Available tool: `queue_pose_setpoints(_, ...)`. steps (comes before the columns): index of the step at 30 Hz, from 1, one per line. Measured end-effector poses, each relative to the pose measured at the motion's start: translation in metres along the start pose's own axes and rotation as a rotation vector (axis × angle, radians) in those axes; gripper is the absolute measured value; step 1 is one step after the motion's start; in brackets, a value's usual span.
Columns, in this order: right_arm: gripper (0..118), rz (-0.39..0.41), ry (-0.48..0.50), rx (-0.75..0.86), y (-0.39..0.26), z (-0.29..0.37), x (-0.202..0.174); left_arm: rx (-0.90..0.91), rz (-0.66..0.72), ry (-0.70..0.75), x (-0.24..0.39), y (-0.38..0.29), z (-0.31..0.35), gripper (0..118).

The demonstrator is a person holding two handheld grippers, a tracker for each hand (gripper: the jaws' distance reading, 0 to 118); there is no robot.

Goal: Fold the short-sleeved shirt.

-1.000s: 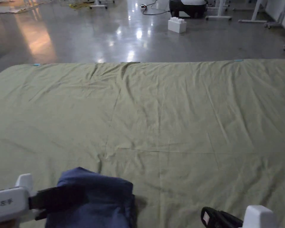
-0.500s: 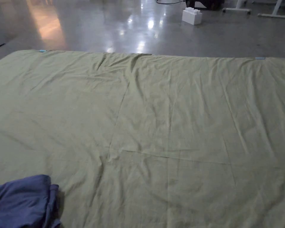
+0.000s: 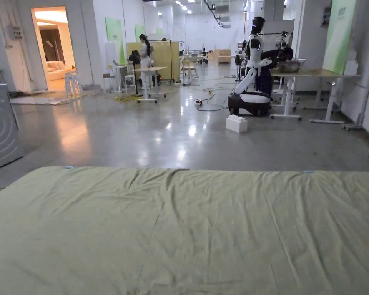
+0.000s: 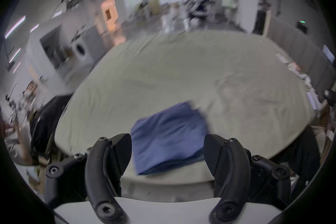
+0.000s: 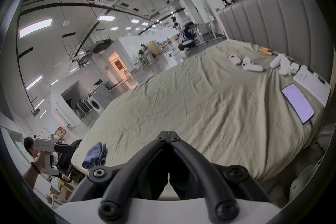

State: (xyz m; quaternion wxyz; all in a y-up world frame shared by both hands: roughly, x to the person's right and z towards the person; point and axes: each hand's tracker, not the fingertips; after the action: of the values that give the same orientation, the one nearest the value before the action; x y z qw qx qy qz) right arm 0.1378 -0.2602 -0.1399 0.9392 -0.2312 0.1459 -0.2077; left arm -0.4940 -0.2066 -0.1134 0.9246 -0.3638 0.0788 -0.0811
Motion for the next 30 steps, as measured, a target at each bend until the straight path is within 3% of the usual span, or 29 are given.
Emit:
queue_pose_setpoints(4,0,0.007,0.06,0.133,0.031,0.007,-0.012,0.308,0.158,-0.049,0.071,0.034,0.043,82)
queue_pose_setpoints(8,0,0.139,0.065,0.224,0.067,0.015,-0.041,0.533,0.075,-0.074,0.125,0.056,0.078,82)
queue_pose_setpoints(12,0,0.283,0.008,0.307,0.075,0.031,-0.062,0.582,-0.016,0.058,0.171,0.054,0.117,79)
queue_pose_setpoints(14,0,0.347,-0.027,0.323,0.068,0.038,-0.064,0.632,-0.013,0.084,0.177,0.044,0.129,73)
queue_pose_setpoints(17,0,0.406,-0.061,0.332,0.053,0.046,-0.067,0.664,0.003,0.101,0.179,0.034,0.144,52)
queue_pose_setpoints(18,0,0.416,-0.046,0.343,0.048,0.049,-0.067,0.636,-0.018,0.098,0.178,0.032,0.144,42)
queue_pose_setpoints(19,0,0.422,-0.01,0.386,0.042,0.055,-0.067,0.612,-0.039,0.098,0.18,0.027,0.149,22)
queue_pose_setpoints(20,0,0.423,0.027,0.416,0.04,0.06,-0.07,0.619,-0.053,0.103,0.181,0.022,0.149,12)
queue_pose_setpoints(22,0,0.382,0.028,0.383,0.034,0.064,-0.071,0.64,-0.056,0.105,0.181,0.011,0.15,9)
queue_pose_setpoints(25,0,0.454,-0.007,0.405,0.031,0.07,-0.08,0.65,0.014,0.04,0.184,-0.002,0.158,1)
queue_pose_setpoints(30,0,0.444,-0.028,0.377,0.029,0.068,-0.082,0.682,0.041,0.034,0.192,-0.009,0.162,1)
